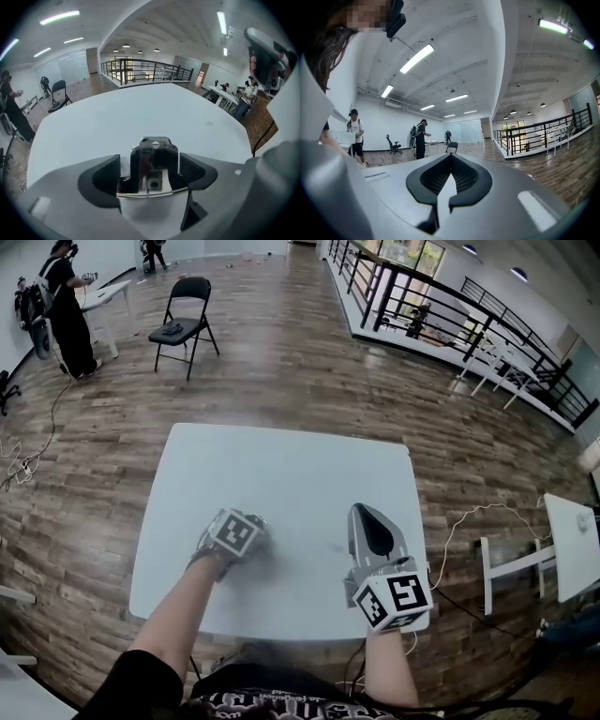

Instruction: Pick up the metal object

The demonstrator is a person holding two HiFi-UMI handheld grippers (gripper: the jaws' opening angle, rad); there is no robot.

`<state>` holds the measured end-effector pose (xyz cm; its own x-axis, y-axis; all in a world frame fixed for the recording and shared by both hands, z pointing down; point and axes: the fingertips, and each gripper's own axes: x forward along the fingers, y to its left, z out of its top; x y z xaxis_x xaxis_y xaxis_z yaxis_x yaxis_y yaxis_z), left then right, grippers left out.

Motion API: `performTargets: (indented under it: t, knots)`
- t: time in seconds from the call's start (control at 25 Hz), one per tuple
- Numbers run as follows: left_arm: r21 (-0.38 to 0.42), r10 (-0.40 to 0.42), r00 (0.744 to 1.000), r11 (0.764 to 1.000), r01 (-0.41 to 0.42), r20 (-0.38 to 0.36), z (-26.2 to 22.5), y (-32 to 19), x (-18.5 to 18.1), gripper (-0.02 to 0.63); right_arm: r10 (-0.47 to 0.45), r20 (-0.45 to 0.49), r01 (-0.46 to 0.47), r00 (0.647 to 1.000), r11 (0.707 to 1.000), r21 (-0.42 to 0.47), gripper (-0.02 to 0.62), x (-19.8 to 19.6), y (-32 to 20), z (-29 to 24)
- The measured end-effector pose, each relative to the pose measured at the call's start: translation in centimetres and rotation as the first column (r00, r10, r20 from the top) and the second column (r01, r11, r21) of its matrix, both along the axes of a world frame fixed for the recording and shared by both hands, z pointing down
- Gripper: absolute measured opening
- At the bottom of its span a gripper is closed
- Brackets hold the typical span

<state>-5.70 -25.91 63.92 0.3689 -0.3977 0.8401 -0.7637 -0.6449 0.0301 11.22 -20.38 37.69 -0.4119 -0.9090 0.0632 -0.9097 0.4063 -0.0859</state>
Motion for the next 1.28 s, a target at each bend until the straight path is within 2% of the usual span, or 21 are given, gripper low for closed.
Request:
performTargets:
  t: [0.16,0.56,0.72,1.0,1.12,1.28]
  knots:
    - [0.008,0.006,1.000,1.000,-0.006,0.021,-0.2,0.2,-0.4,0.308,-0.003,-0.006,0.003,1.000,1.000,0.006,0.012,-0.3,0.0,-0.4]
    - [0.020,0.013,1.000,1.000,-0.013,0.020,-0.3,1.3,-0.9,0.293,-0.005,-0.001,0.005,1.000,1.000,0.007,0.012,-0.4,0.0,-0.3]
    - [0.060,0.001,1.000,0.998,-0.001,-0.006,-1.8,1.8,-1.6,0.293,-0.010,-0.004,0.010,1.000,1.000,0.009,0.012,-0.3,-0.1,-0.4]
    - [0.189,-0.019,0.994,0.981,0.039,-0.107,-8.7,1.5,-1.9,0.293,-0.019,-0.004,0.020,1.000,1.000,0.013,0.011,-0.4,0.0,-0.3]
    - [0.264,-0.003,0.987,0.963,0.047,-0.163,-13.3,1.4,-1.5,0.292,-0.021,-0.004,0.021,1.000,1.000,0.012,0.012,-0.4,-0.1,-0.4]
    - [0.367,0.030,0.978,0.929,0.049,-0.208,-19.5,2.4,-1.4,0.293,-0.019,-0.002,0.019,1.000,1.000,0.021,0.012,-0.2,0.1,-0.7]
